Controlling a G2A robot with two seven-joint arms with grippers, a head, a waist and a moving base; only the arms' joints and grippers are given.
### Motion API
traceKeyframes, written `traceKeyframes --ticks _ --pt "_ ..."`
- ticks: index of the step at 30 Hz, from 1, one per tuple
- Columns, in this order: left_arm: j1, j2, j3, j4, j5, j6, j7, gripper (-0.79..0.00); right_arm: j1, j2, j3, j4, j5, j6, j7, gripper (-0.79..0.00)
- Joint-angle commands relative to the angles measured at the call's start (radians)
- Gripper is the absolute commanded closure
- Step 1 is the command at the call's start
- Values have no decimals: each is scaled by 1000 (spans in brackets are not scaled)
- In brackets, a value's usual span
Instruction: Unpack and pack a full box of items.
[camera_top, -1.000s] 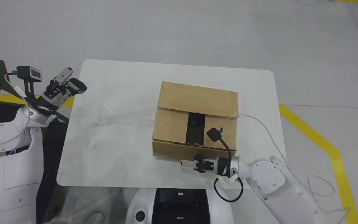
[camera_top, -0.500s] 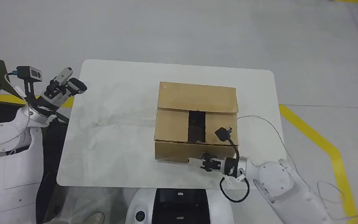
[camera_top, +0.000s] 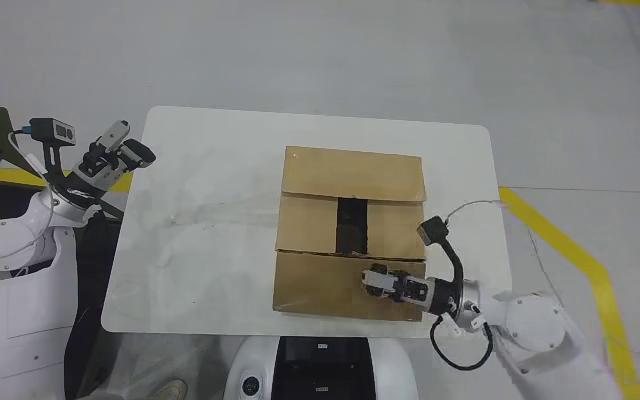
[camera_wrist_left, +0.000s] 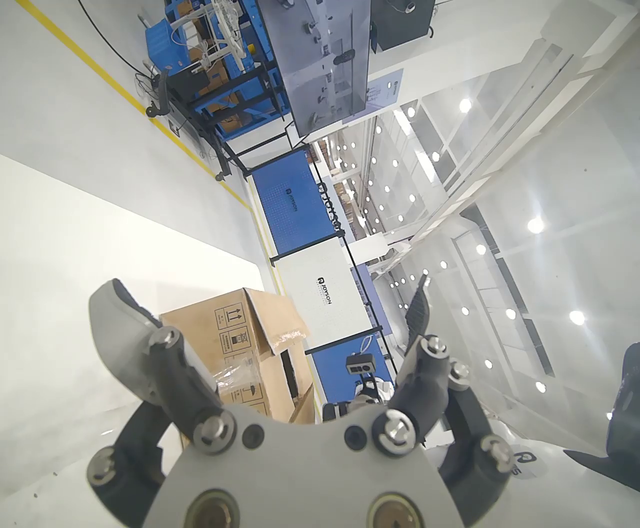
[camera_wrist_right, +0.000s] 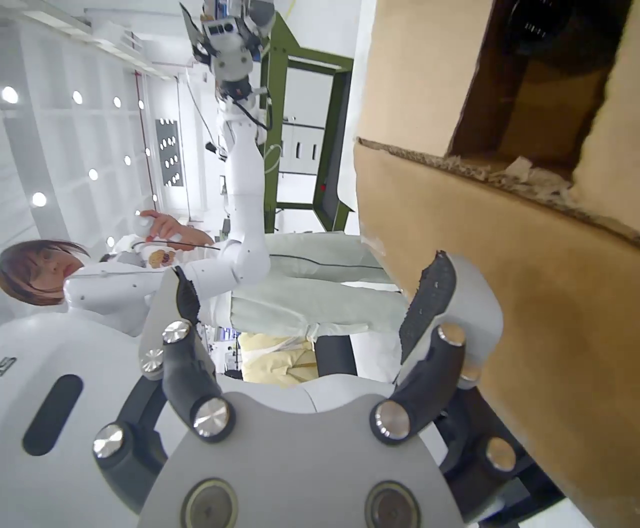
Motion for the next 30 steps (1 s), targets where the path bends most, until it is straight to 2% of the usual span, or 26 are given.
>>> traceKeyframes --ticks 1,14,20,30 --pt "0 0 0 0 0 0 0 -785 -13 2 48 6 27 -2 -18 -785" --pt "0 0 0 0 0 0 0 -785 -61 11 302 69 173 -18 -66 -785" --pt "0 0 0 0 0 0 0 -785 -55 9 345 110 194 -27 -107 -785" --pt "0 0 0 0 0 0 0 -785 -51 7 355 131 210 -38 -112 -785"
